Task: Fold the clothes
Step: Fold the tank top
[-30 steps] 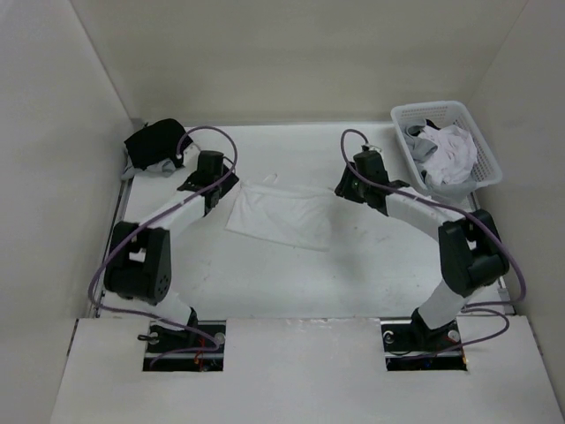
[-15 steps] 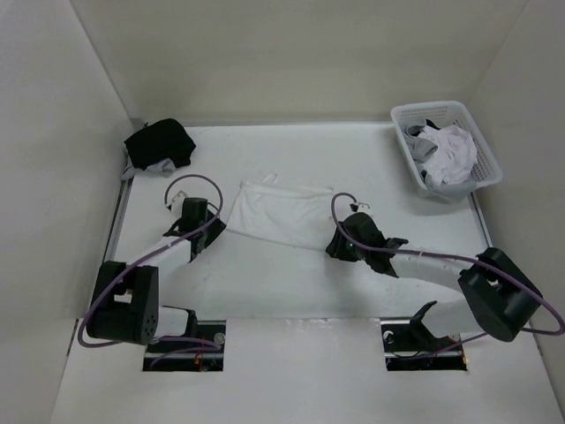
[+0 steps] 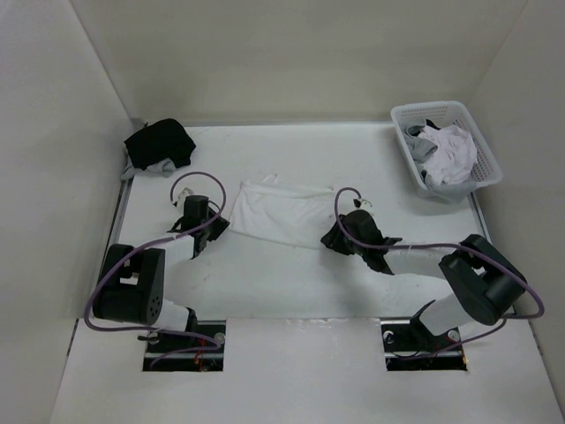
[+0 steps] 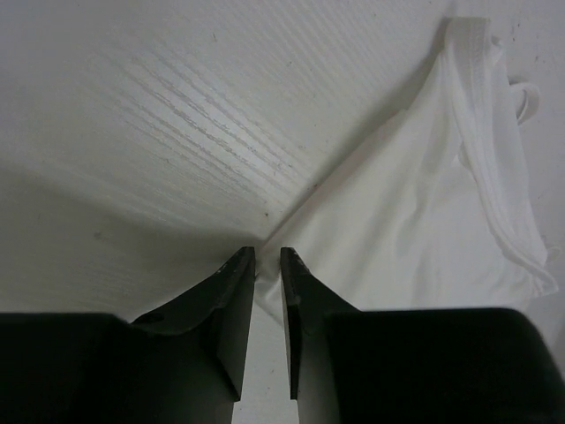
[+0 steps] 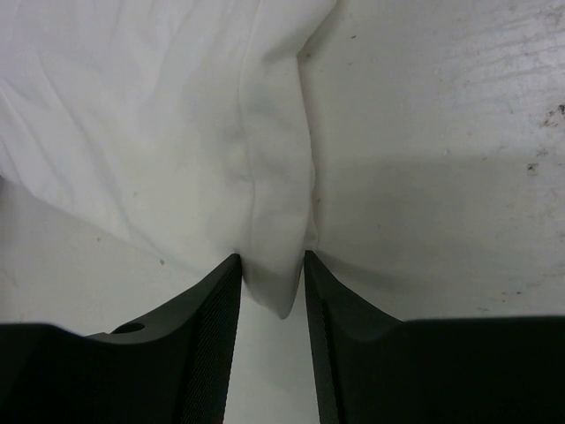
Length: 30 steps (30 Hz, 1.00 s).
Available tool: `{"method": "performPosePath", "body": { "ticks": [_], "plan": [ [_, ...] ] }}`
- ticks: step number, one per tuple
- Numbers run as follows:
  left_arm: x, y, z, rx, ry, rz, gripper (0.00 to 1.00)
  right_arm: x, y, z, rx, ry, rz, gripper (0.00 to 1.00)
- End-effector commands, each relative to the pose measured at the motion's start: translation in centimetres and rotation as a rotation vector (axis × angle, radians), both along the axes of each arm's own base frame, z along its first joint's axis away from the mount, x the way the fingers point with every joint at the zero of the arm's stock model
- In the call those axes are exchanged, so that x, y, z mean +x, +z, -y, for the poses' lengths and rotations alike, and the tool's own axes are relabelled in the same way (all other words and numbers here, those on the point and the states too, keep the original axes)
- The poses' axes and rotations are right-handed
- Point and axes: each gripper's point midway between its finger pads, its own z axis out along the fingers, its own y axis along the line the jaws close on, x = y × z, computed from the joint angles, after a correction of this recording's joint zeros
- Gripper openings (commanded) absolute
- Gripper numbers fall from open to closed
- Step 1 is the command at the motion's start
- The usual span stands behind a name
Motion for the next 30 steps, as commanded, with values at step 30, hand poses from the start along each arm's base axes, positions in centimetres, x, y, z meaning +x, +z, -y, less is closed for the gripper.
{"method": "performPosePath", "body": {
  "ticks": [30],
  "plan": [
    [-3.1, -2.3, -0.4, 0.056, -0.018, -0.101, 0.22, -1.1, -0.5, 1.3, 0.015, -0.028, -0.024, 0.40]
  ]
}}
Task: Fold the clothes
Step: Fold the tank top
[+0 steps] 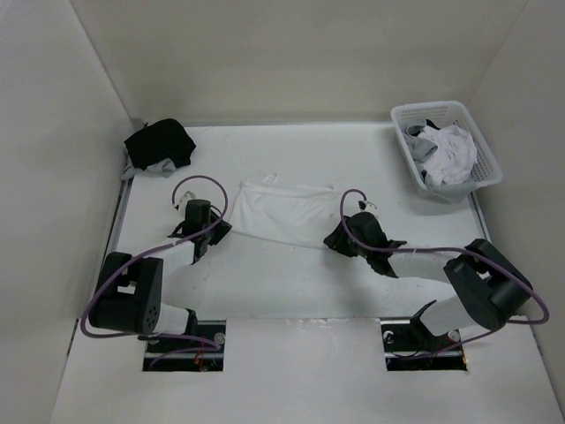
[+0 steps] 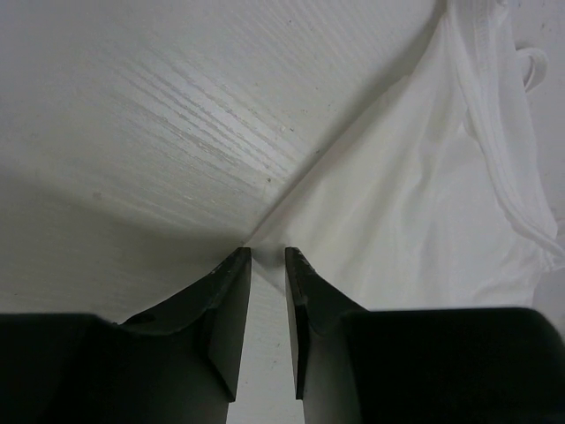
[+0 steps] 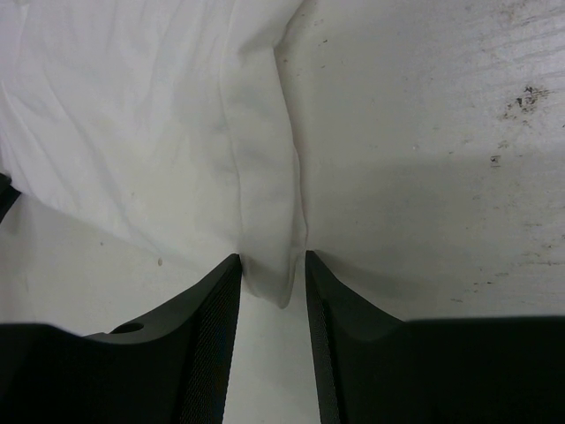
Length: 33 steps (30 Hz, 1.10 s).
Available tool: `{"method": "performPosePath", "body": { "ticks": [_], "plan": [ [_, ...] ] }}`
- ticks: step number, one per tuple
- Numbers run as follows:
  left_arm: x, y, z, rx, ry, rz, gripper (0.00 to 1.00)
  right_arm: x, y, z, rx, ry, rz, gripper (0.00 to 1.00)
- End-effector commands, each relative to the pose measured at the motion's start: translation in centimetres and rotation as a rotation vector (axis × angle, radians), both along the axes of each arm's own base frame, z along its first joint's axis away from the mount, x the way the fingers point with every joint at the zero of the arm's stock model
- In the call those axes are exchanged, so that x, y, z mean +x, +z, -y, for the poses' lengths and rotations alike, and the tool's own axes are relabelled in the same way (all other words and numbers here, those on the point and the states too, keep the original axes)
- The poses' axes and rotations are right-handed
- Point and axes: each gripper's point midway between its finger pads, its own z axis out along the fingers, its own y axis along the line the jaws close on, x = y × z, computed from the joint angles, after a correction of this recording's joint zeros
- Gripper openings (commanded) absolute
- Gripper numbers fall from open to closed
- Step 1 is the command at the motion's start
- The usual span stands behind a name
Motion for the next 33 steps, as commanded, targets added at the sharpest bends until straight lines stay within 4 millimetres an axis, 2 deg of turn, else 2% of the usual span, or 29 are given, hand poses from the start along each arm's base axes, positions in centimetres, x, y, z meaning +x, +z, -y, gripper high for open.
{"method": "performPosePath", "body": {
  "ticks": [1, 6, 10, 12, 15, 18, 21, 24, 27, 28, 29, 31, 33],
  "plan": [
    [-1.5, -2.2, -0.8, 0.049, -0.001, -0.091, 0.21, -1.1, -0.5, 0.5, -0.021, 0.006, -0.027, 0.40],
    [-1.2, -2.0, -0.6, 0.037, -0.011, -0.070, 0.10, -1.1, -0.6, 0.4, -0.024, 0.009, -0.036, 0.38],
    [-0.7, -1.6, -0.7, 0.029, -0.005, -0.040, 0.01, -1.1, -0.8, 0.2, -0.027, 0.014, -0.045, 0.25],
    [-0.2, -0.8, -0.5, 0.020, 0.000, -0.004, 0.00, -1.1, -0.8, -0.1, -0.021, 0.022, -0.047, 0.22],
    [0.8, 0.6, -0.4, 0.005, 0.015, 0.047, 0.00, -1.0, -0.2, -0.3, 0.000, 0.017, -0.037, 0.09],
    [1.2, 2.9, -0.3, -0.012, 0.029, 0.115, 0.00, -0.6, 2.0, -0.5, 0.037, 0.014, 0.021, 0.03],
    [0.9, 7.0, -0.3, -0.038, 0.040, 0.213, 0.00, -0.6, 5.8, -0.4, 0.087, 0.017, 0.105, 0.01],
    [0.0, 12.9, -0.7, -0.039, 0.052, 0.331, 0.00, -1.7, 10.7, 0.1, 0.114, 0.036, 0.193, 0.01],
    [-1.8, 19.9, -1.0, -0.047, 0.046, 0.465, 0.00, -3.7, 16.1, 0.9, 0.125, 0.053, 0.283, 0.01],
    [-2.6, 22.4, -1.2, -0.049, 0.042, 0.512, 0.00, -4.9, 18.9, 1.4, 0.127, 0.067, 0.330, 0.01],
    [-3.3, 24.3, -1.2, -0.049, 0.038, 0.546, 0.00, -5.6, 20.6, 1.7, 0.130, 0.070, 0.356, 0.01],
    [-5.4, 29.7, -1.6, -0.050, 0.029, 0.648, 0.00, -7.8, 25.2, 2.5, 0.147, 0.089, 0.426, 0.01],
    [-7.5, 33.6, -1.9, -0.051, 0.021, 0.720, 0.00, -9.9, 29.0, 3.3, 0.171, 0.109, 0.477, 0.00]
  ]
}}
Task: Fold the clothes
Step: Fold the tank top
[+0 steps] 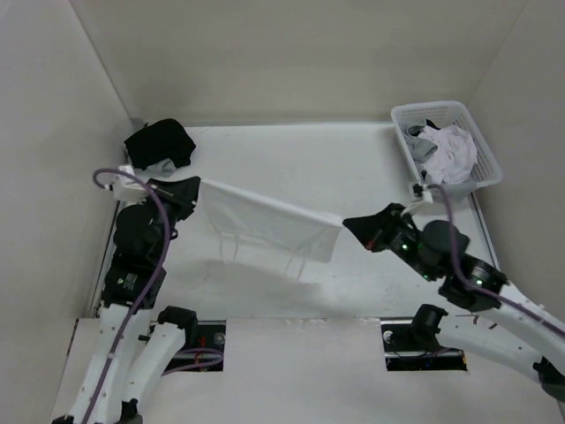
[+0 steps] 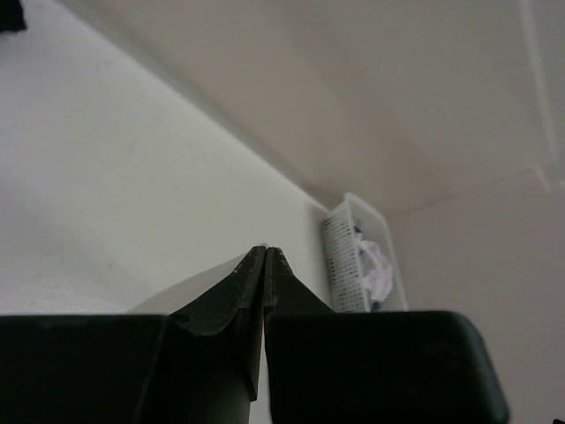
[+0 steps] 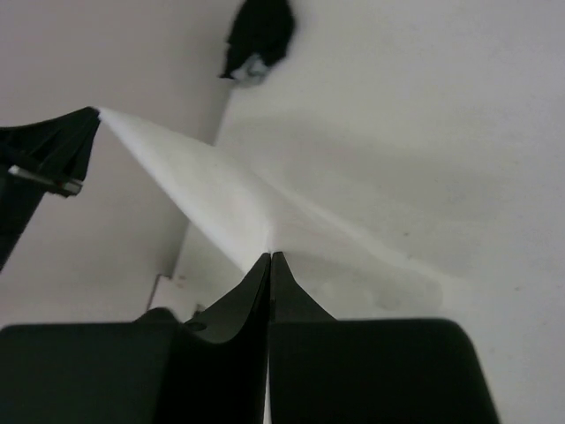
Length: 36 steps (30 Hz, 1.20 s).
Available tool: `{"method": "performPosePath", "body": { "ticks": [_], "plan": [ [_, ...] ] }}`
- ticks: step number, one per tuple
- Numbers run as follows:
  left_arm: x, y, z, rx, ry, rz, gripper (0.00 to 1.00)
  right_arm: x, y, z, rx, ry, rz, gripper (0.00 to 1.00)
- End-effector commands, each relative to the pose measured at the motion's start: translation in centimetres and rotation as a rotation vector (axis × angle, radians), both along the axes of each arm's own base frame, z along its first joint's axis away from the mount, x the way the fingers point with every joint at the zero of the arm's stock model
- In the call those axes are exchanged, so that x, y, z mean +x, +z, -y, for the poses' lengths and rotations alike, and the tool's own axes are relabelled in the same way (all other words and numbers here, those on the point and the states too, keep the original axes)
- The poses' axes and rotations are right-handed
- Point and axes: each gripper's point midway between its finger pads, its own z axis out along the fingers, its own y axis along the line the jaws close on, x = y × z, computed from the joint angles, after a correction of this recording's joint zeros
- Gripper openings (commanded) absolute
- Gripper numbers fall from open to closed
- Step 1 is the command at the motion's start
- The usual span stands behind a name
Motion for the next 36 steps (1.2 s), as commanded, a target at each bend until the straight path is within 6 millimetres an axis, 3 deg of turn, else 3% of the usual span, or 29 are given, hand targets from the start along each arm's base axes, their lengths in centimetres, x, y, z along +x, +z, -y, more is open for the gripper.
{"method": "performPosePath", "body": {
  "ticks": [1, 4, 6, 10, 14, 17, 20, 24, 27, 31, 36],
  "plan": [
    [-3.8, 5.4, -1.1, 0.029, 0.016, 0.079, 0.00, -2.7, 4.4, 3.1, -0.051, -0.038, 0.058, 0.00],
    [-5.9, 7.5, -1.5, 0.027, 0.013, 0.111, 0.00, -5.0, 6.9, 2.7, -0.019, 0.017, 0.070, 0.00],
    [-6.4, 7.0, -1.3, 0.028, -0.004, 0.089, 0.00, -5.9, 6.7, 1.8, -0.023, 0.052, 0.054, 0.01],
    [-6.2, 2.2, -0.8, 0.038, -0.023, -0.038, 0.00, -6.8, 3.8, -0.5, -0.068, 0.114, -0.007, 0.01],
    [-8.0, -3.3, -1.1, 0.044, -0.027, -0.174, 0.00, -8.2, 0.0, -1.8, -0.045, 0.165, -0.104, 0.01],
    [-9.9, -4.1, -2.6, 0.073, 0.017, -0.212, 0.00, -10.8, -0.8, -2.4, 0.005, 0.241, -0.155, 0.00],
    [-9.7, -5.1, -2.3, 0.106, -0.002, -0.280, 0.00, -11.6, -2.0, -2.3, -0.014, 0.252, -0.156, 0.02],
    [-6.2, -9.5, 0.3, 0.089, -0.072, -0.377, 0.00, -7.7, -5.3, -1.8, -0.083, 0.175, -0.210, 0.01],
    [-3.3, -12.9, 1.4, 0.064, -0.085, -0.439, 0.00, -4.3, -8.9, -1.8, -0.091, 0.179, -0.254, 0.01],
    [2.3, -15.5, 1.7, 0.026, -0.054, -0.450, 0.00, 2.9, -12.5, 0.7, -0.109, 0.070, -0.296, 0.01],
    [10.4, -16.1, 3.3, 0.012, -0.029, -0.414, 0.00, 12.3, -13.6, 2.7, -0.142, -0.054, -0.294, 0.01]
  ]
}}
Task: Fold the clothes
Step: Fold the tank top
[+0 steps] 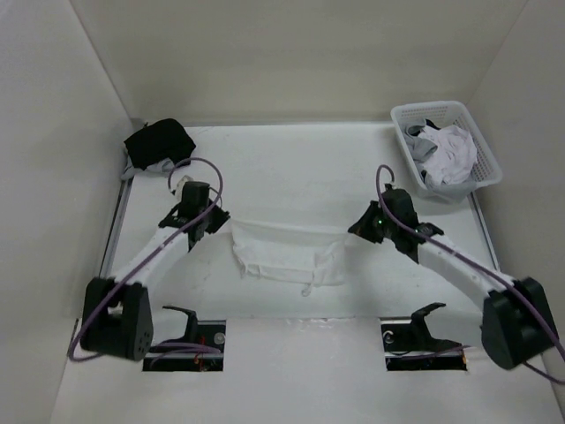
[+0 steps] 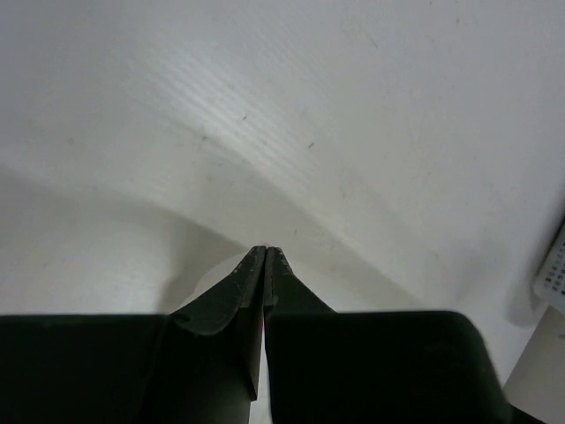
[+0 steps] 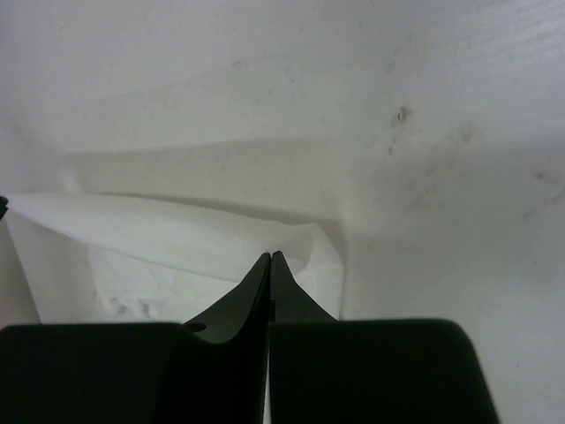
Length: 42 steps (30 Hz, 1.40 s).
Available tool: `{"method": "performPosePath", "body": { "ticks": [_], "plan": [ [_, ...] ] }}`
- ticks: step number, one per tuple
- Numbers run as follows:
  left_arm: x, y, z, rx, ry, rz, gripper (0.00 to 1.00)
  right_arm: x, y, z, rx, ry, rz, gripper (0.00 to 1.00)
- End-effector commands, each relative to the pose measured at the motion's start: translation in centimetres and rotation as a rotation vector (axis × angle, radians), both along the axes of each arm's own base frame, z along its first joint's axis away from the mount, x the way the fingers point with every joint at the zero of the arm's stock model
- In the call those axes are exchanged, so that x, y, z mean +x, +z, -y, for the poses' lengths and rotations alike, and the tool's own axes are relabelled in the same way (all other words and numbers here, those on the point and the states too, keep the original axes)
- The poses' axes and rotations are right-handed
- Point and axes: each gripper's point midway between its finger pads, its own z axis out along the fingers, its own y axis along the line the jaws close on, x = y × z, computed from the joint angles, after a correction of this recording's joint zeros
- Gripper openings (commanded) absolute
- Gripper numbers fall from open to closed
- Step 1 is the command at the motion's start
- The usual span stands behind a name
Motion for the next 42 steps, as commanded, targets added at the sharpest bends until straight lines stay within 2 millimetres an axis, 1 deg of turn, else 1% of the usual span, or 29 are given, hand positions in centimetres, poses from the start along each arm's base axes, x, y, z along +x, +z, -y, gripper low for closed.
{"method": "performPosePath", "body": {
  "ticks": [1, 2, 3, 5, 6, 7, 8, 9, 10, 11, 13, 15, 17, 18, 20, 23, 27, 30, 31, 33, 34, 35, 36, 37, 39, 41, 42],
  "plan": [
    [8.5, 6.0, 1.9, -0.078, 0.014, 0.272, 0.00, 6.9, 4.9, -2.0, 0.055, 0.084, 0.213, 0.01],
    [9.9, 6.1, 2.3, -0.080, 0.006, 0.284, 0.00, 8.3, 4.6, -2.2, 0.040, 0.081, 0.207, 0.01],
    [11.2, 5.7, 2.3, -0.068, 0.017, 0.288, 0.00, 9.6, 4.2, -2.4, 0.033, 0.083, 0.199, 0.01],
    [13.3, 4.2, 2.5, -0.063, 0.034, 0.268, 0.00, 11.8, 3.5, -2.6, 0.023, 0.072, 0.196, 0.00],
    [13.7, 3.8, 2.9, -0.081, 0.030, 0.260, 0.00, 12.3, 3.7, -3.0, 0.034, 0.077, 0.200, 0.00],
    [13.8, 4.1, 3.3, -0.111, 0.022, 0.263, 0.00, 12.4, 4.5, -3.2, 0.039, 0.081, 0.227, 0.00],
    [13.6, 5.1, 3.6, -0.121, 0.013, 0.289, 0.00, 12.2, 5.7, -3.5, 0.042, 0.090, 0.263, 0.00],
    [13.1, 6.4, 3.8, -0.126, 0.004, 0.321, 0.00, 11.5, 6.7, -4.1, 0.048, 0.107, 0.290, 0.00],
    [12.4, 8.1, 3.8, -0.128, -0.001, 0.361, 0.00, 10.5, 8.5, -4.6, 0.049, 0.121, 0.337, 0.00],
    [11.6, 10.1, 3.5, -0.121, -0.002, 0.406, 0.00, 9.8, 9.6, -4.6, 0.047, 0.120, 0.366, 0.00],
    [9.3, 14.1, 3.2, -0.102, -0.005, 0.497, 0.00, 7.1, 12.7, -4.9, 0.050, 0.139, 0.439, 0.00],
    [6.5, 17.4, 3.0, -0.080, -0.018, 0.558, 0.00, 4.0, 15.5, -4.8, 0.052, 0.160, 0.505, 0.00],
    [3.6, 19.5, 2.9, -0.058, -0.039, 0.598, 0.00, 0.4, 17.3, -4.6, 0.068, 0.187, 0.542, 0.00],
    [2.2, 20.0, 2.7, -0.046, -0.047, 0.603, 0.00, -1.2, 17.6, -4.3, 0.074, 0.195, 0.545, 0.00],
    [-0.6, 20.3, 1.7, -0.029, -0.046, 0.592, 0.00, -4.5, 17.8, -3.9, 0.096, 0.214, 0.539, 0.00],
    [-4.0, 19.7, 0.6, -0.009, -0.055, 0.550, 0.00, -8.8, 17.2, -3.6, 0.135, 0.254, 0.507, 0.01],
    [-7.8, 18.3, -0.2, -0.008, -0.074, 0.480, 0.00, -12.5, 16.8, -3.6, 0.190, 0.298, 0.463, 0.01],
    [-10.3, 18.5, -1.2, -0.015, -0.060, 0.467, 0.00, -14.5, 17.0, -3.7, 0.233, 0.318, 0.428, 0.01],
    [-10.8, 18.6, -1.8, -0.005, -0.046, 0.464, 0.00, -15.0, 17.0, -3.9, 0.244, 0.322, 0.417, 0.01],
    [-11.2, 18.3, -2.4, 0.017, -0.035, 0.448, 0.00, -15.3, 16.3, -4.3, 0.230, 0.327, 0.395, 0.01],
    [-11.0, 17.4, -2.4, 0.029, -0.035, 0.424, 0.00, -15.2, 15.5, -4.7, 0.206, 0.340, 0.382, 0.02],
    [-10.5, 16.1, -2.1, 0.040, -0.042, 0.390, 0.00, -14.7, 14.3, -5.1, 0.164, 0.340, 0.363, 0.02],
    [-9.7, 14.6, -1.7, 0.047, -0.049, 0.356, 0.00, -13.5, 13.0, -5.2, 0.116, 0.324, 0.346, 0.02],
    [-8.8, 13.0, -1.0, 0.045, -0.064, 0.325, 0.00, -12.0, 11.6, -5.4, 0.078, 0.308, 0.320, 0.02],
    [-6.7, 10.1, 0.2, 0.032, -0.082, 0.278, 0.00, -9.4, 8.8, -6.1, 0.080, 0.318, 0.259, 0.01],
    [-4.1, 7.4, 0.8, 0.035, -0.073, 0.239, 0.00, -5.9, 6.4, -6.0, 0.117, 0.296, 0.226, 0.01],
    [-2.6, 6.4, 0.6, 0.037, -0.058, 0.227, 0.00, -4.6, 5.5, -5.7, 0.119, 0.280, 0.208, 0.01]
  ]
}}
